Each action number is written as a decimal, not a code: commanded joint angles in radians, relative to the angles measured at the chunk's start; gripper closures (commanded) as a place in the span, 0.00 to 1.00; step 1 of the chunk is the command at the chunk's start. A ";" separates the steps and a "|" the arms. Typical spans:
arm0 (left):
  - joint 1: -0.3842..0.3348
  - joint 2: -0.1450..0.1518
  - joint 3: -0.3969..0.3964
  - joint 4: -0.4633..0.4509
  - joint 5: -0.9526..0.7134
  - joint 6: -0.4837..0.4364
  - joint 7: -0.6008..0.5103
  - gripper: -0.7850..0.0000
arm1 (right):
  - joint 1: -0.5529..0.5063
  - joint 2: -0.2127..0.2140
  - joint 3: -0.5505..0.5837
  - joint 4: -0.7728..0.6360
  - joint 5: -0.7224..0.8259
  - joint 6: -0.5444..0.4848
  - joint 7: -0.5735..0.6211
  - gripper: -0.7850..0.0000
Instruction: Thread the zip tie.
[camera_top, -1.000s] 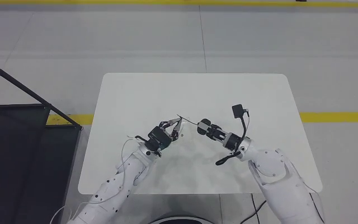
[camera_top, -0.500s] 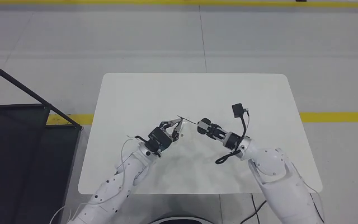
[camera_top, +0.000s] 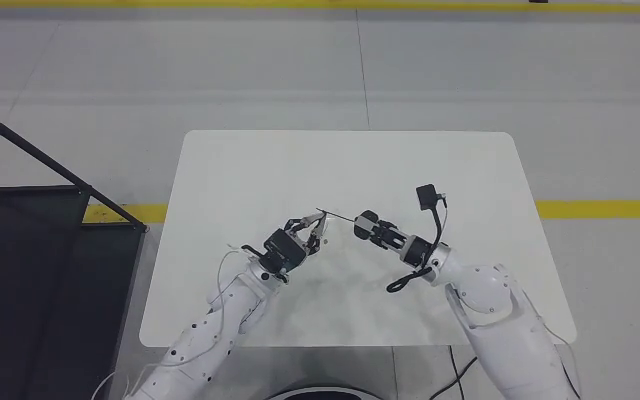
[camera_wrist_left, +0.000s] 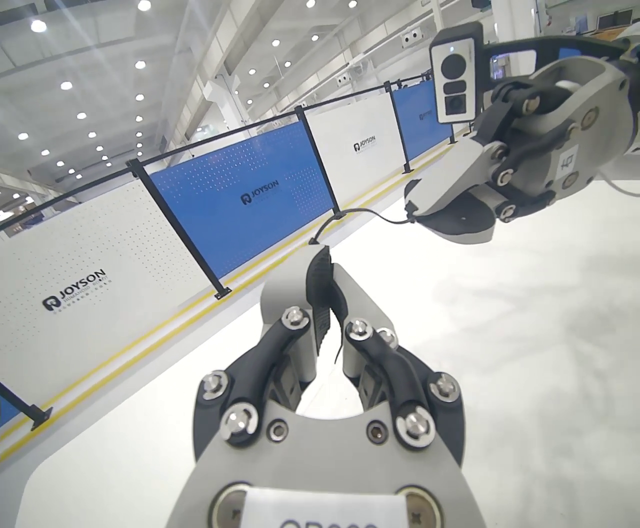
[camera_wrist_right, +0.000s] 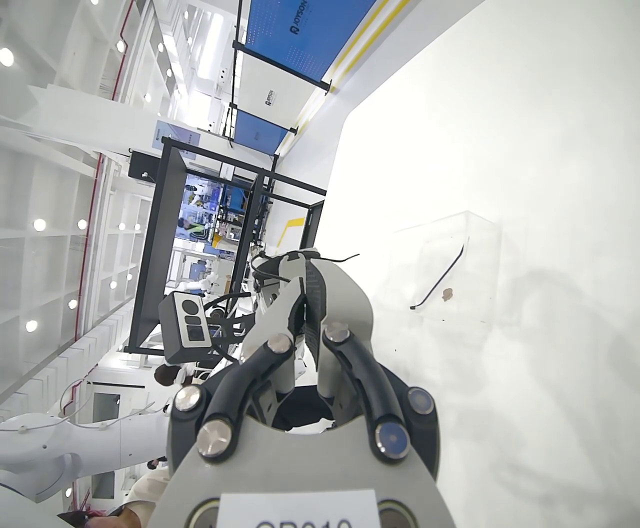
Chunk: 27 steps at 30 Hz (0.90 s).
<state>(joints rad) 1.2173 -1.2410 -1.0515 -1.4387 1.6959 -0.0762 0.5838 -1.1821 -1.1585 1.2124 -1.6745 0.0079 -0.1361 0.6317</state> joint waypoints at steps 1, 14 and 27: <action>0.004 0.001 -0.002 -0.004 0.020 0.007 0.000 1.00 | -0.001 0.000 0.002 -0.001 -0.002 0.000 -0.002 1.00; 0.019 -0.006 -0.001 -0.010 0.073 0.092 0.006 1.00 | -0.014 0.006 0.023 -0.022 -0.047 0.057 0.000 1.00; -0.001 -0.013 0.010 0.010 0.096 0.054 -0.006 1.00 | -0.020 0.006 0.019 -0.026 -0.047 0.036 0.003 1.00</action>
<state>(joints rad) 1.2190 -1.2537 -1.0427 -1.4310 1.7872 -0.0173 0.5789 -1.2023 -1.1520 1.2322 -1.6998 -0.0366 -0.0994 0.6352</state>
